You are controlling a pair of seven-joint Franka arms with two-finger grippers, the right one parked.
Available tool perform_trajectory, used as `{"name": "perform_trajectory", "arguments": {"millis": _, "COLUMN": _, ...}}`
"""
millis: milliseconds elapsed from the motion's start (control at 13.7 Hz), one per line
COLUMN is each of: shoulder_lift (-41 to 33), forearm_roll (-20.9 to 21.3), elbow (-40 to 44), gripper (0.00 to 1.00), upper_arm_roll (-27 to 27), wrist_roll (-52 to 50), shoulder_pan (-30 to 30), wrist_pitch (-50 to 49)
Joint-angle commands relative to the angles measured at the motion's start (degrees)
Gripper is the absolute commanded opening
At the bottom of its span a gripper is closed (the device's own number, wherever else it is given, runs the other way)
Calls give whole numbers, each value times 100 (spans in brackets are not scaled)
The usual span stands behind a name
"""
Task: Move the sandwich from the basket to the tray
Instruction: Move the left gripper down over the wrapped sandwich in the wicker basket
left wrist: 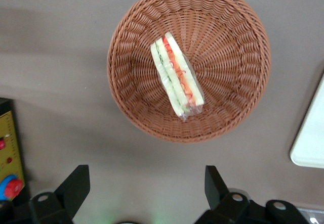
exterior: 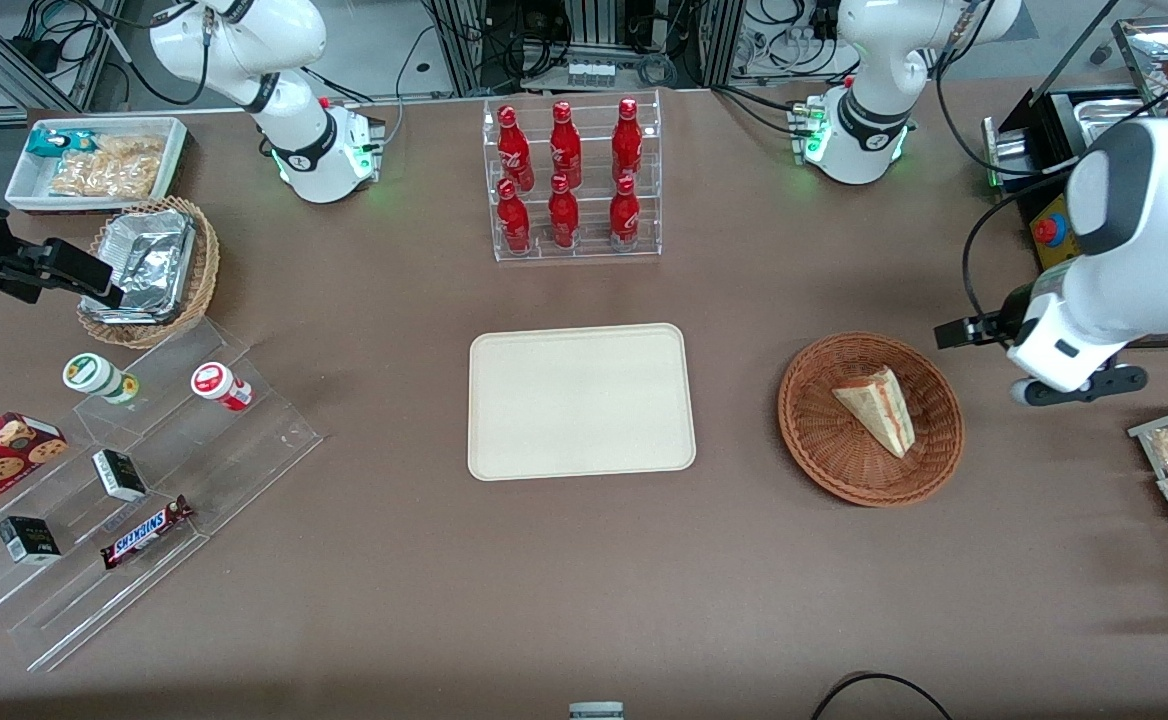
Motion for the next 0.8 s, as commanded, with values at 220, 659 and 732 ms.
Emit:
{"name": "perform_trajectory", "arguments": {"millis": 220, "shoulder_lift": -229, "forearm_roll": 4, "elbow": -1423, "gripper": 100, "upper_arm_roll": -11, "wrist_roll": -5, "shoulder_pan": 15, "wrist_pitch": 1865}}
{"name": "perform_trajectory", "arguments": {"millis": 659, "shoulder_lift": -466, "forearm_roll": 4, "elbow": -2286, "gripper": 100, "upper_arm_roll": -20, "wrist_roll": -1287, "shoulder_pan": -178, "wrist_pitch": 2949}}
{"name": "perform_trajectory", "arguments": {"millis": 732, "shoulder_lift": -466, "forearm_roll": 4, "elbow": -2313, "gripper": 100, "upper_arm_roll": -20, "wrist_roll": -1550, "shoulder_pan": -179, "wrist_pitch": 2966}}
